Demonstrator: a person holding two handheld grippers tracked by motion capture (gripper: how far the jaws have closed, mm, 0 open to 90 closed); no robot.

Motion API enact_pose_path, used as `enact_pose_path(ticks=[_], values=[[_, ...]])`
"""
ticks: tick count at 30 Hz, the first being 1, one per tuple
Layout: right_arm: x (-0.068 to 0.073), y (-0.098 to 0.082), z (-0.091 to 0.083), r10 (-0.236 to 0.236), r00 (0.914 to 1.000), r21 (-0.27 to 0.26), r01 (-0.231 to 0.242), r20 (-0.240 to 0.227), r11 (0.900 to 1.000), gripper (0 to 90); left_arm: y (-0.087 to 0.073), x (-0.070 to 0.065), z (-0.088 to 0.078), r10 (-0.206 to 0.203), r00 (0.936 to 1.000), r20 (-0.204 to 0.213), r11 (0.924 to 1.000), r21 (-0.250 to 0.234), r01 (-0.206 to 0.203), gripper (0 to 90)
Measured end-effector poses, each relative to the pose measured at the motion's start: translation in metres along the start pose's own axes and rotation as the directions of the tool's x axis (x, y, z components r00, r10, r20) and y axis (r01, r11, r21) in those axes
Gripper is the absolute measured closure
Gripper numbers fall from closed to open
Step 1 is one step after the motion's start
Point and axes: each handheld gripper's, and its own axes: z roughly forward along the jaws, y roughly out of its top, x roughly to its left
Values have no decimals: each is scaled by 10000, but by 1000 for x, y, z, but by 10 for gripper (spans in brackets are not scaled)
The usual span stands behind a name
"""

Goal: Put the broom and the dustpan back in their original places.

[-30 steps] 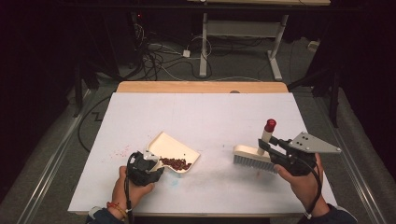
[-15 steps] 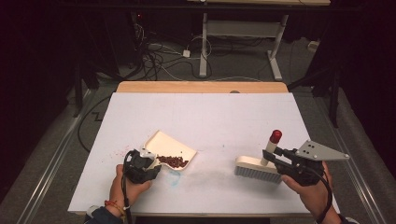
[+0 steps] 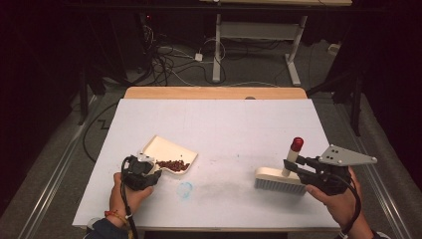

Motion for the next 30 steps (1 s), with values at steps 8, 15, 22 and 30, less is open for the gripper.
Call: enact_pose_path(ticks=[8, 15, 22, 30], values=[[-15, 12, 20, 166, 9986, 645, -134, -507, 9978, 697, 2, 2, 5, -505, 9980, -385, 9987, 95, 509, 636], [-36, 24, 50, 531, 9943, 869, -450, -928, 9952, 692, 5, -4, 12, -1051, 9932, -494, 9944, -134, 1045, 545], [-52, 25, 73, 953, 9943, 931, -905, -483, 9915, 672, 1, -17, 6, -808, 9967, 121, 9961, -347, 812, 476], [-69, 22, 104, 1599, 9871, 1211, -1595, 67, 9797, 650, -3, -18, -2, -481, 9977, 480, 9961, -715, 515, 465]])
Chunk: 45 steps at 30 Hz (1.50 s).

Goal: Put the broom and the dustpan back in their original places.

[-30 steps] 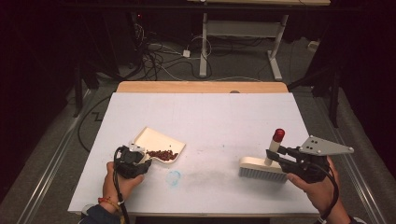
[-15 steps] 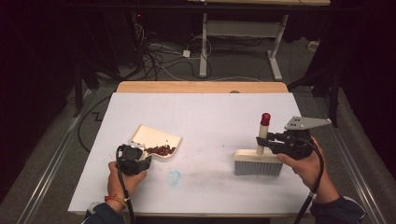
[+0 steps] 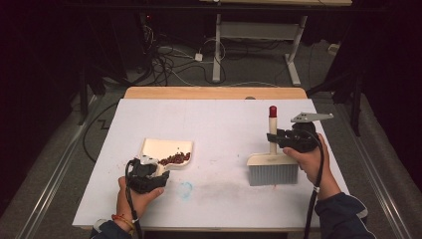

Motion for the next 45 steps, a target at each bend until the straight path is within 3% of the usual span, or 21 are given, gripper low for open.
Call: enact_pose_path(ticks=[4, 9, 13, 15, 19, 21, 25, 30, 38, 45], values=[[-6, 0, 17, 98, 9980, 279, -116, 630, 9995, 634, -3, -4, -4, 374, 9993, 20, 9992, -138, -374, 454], [-11, -4, 35, 14, 9912, 455, -74, 1323, 9989, 616, -2, -6, -12, 810, 9967, 100, 9938, -774, -800, 396], [-16, -5, 43, 245, 9867, 493, -329, 1608, 9982, 593, -2, -7, -18, 1595, 9871, -114, 9777, -1365, -1596, 351], [-18, -5, 45, 178, 9788, 394, -264, 2040, 9989, 588, -3, -9, -20, 1908, 9813, -260, 9683, -1593, -1925, 300], [-19, -6, 47, 230, 9728, 222, -288, 2305, 9993, 593, -3, -9, -23, 2256, 9736, -354, 9542, -1935, -2281, 266], [-20, -8, 46, 358, 9754, 106, -390, 2174, 9992, 584, -3, -9, -23, 2260, 9737, -282, 9539, -1964, -2271, 263], [-20, -8, 44, 430, 9724, -71, -425, 2293, 9991, 564, -4, -8, -20, 2348, 9715, -315, 9542, -1832, -2365, 257], [-19, -9, 44, 427, 9691, -183, -394, 2431, 9991, 509, -5, -5, -18, 2255, 9739, -254, 9592, -1693, -2265, 257], [-10, -4, 35, 122, 9731, -745, 51, 2299, 9972, 408, -5, -3, -19, 2398, 9703, -319, 9548, -1731, -2417, 250], [3, 0, 23, -331, 9792, -1321, 605, 2003, 9894, 340, -6, -2, -19, 2554, 9663, -322, 9493, -1809, -2569, 248]])
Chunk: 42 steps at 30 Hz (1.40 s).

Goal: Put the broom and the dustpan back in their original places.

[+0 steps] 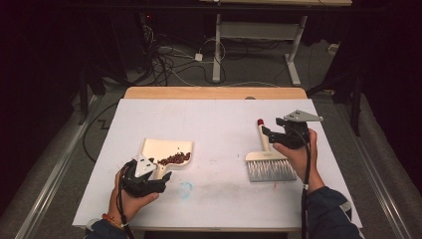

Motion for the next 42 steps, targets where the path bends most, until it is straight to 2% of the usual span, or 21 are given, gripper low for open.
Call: enact_pose_path(ticks=[9, 11, 12, 18, 22, 33, 42], values=[[13, 5, -14, -368, 9993, -553, 361, -117, 9978, 293, 1, -1, 0, 258, 9997, 5, 9997, -52, -258, 241], [15, 6, -15, -339, 9994, -583, 343, 79, 9977, 242, 1, -1, 0, 295, 9996, -39, 9996, -46, -295, 241], [17, 6, -16, -267, 9995, -601, 278, 184, 9978, 242, 1, -1, 0, 308, 9995, -28, 9995, -51, -308, 241], [25, 7, -25, -606, 9982, -856, 602, -30, 9945, 228, 1, -2, 0, 318, 9994, -109, 9995, -68, -318, 236], [29, 6, -31, -709, 9975, -866, 708, 17, 9937, 222, 1, -1, -1, 348, 9993, -160, 9994, -59, -349, 234], [43, 2, -50, -1450, 9894, -1184, 1433, -57, 9826, 217, 0, -1, -2, 433, 9989, -196, 9990, -88, -435, 223], [46, -6, -64, -1744, 9846, -1187, 1720, -101, 9779, 216, 1, -2, -2, 526, 9984, -219, 9986, -29, -527, 205]])
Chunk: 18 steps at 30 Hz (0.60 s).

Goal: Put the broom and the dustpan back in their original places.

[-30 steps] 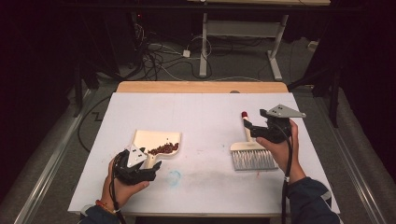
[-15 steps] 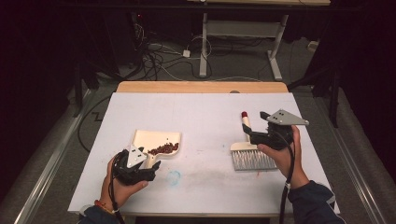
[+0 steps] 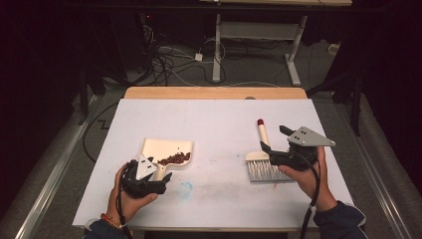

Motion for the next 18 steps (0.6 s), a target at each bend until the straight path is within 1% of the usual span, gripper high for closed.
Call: enact_pose_path(ticks=[3, 6, 10, 13, 18], values=[[0, -3, -5, -94, 9999, -14, 94, 94, 10000, 216, 0, 1, -1, 19, 10000, -32, 10000, -28, -19, 205], [1, -7, -10, -182, 9998, 24, 182, 31, 9998, 217, 0, 2, -1, 1, 10000, -49, 10000, -60, -1, 205], [3, -14, -15, -368, 9993, 60, 368, 104, 9993, 217, 0, 2, -2, 89, 9999, -109, 9999, -82, -90, 205], [2, -20, -18, -360, 9993, 31, 360, 33, 9993, 217, 0, 2, -3, 154, 9998, -117, 9999, -64, -155, 205], [0, -29, -24, -350, 9994, -49, 351, 67, 9994, 216, -1, 1, -2, 226, 9997, -80, 9997, -95, -226, 198]])
